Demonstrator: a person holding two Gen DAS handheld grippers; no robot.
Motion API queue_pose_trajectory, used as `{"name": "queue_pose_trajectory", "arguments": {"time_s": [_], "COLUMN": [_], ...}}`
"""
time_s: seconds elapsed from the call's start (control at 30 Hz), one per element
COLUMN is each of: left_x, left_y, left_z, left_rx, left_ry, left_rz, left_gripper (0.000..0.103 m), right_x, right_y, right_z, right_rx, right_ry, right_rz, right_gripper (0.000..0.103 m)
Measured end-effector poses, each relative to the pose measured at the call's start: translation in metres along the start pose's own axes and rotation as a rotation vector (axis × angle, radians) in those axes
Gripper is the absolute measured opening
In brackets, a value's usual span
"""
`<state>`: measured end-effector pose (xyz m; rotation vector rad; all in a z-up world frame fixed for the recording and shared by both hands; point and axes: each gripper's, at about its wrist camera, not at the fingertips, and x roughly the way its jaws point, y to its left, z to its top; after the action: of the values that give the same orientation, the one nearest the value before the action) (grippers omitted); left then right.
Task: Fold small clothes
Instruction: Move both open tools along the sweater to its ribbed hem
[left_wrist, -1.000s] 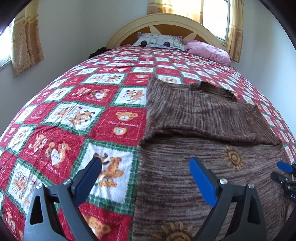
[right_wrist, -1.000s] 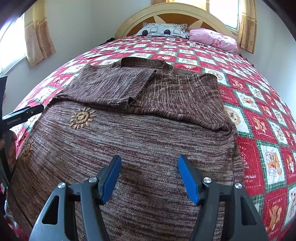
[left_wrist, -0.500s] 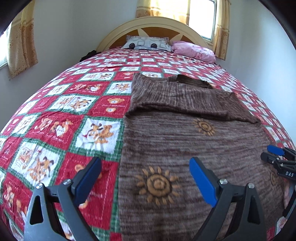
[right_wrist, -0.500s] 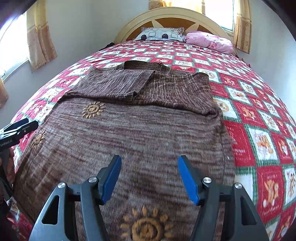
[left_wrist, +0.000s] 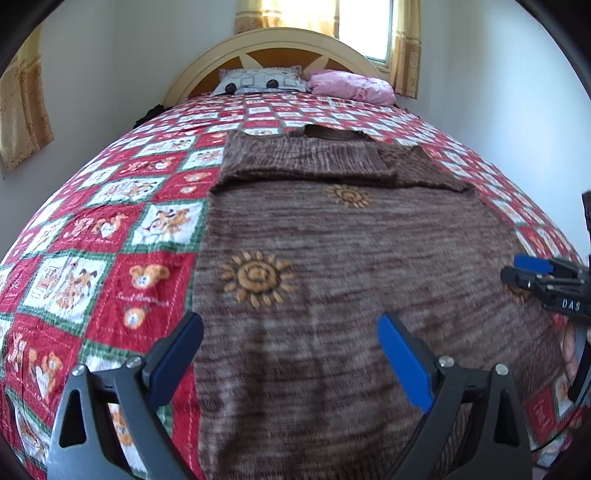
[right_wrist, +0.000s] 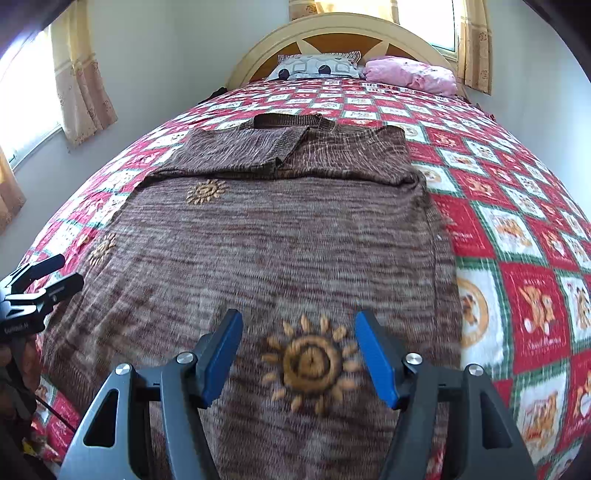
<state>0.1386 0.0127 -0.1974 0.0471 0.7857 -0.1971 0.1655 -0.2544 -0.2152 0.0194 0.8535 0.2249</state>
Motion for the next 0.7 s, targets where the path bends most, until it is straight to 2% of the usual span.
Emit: {"name": "queue_pose_trajectory", "arguments": {"time_s": [0.13,0.5,0.7], "left_x": [-0.01,-0.041,-0.051], "left_y": [-0.003,0.009,0.036], "left_z": [-0.015,-0.049,-0.065], "left_rx": [0.033,0.029,-0.051], "left_ry": [0.006,0.005,0.022], "left_rz": [0.009,0.009,-0.003], "left_gripper": [0.098,0.098,0.098], "right_x": [-0.012,-0.044,-0.064], "right_y": [0.0,0.003,-0.003], "right_z": [-0.014,-0.049,-0.077], "right_rx": [-0.003,-0.015,-0.001], "right_ry": [0.005,0.032,0.029], "right_rz": [-0.006,-0.022,-0.036], "right_gripper": [0.064,0.064,0.064]}}
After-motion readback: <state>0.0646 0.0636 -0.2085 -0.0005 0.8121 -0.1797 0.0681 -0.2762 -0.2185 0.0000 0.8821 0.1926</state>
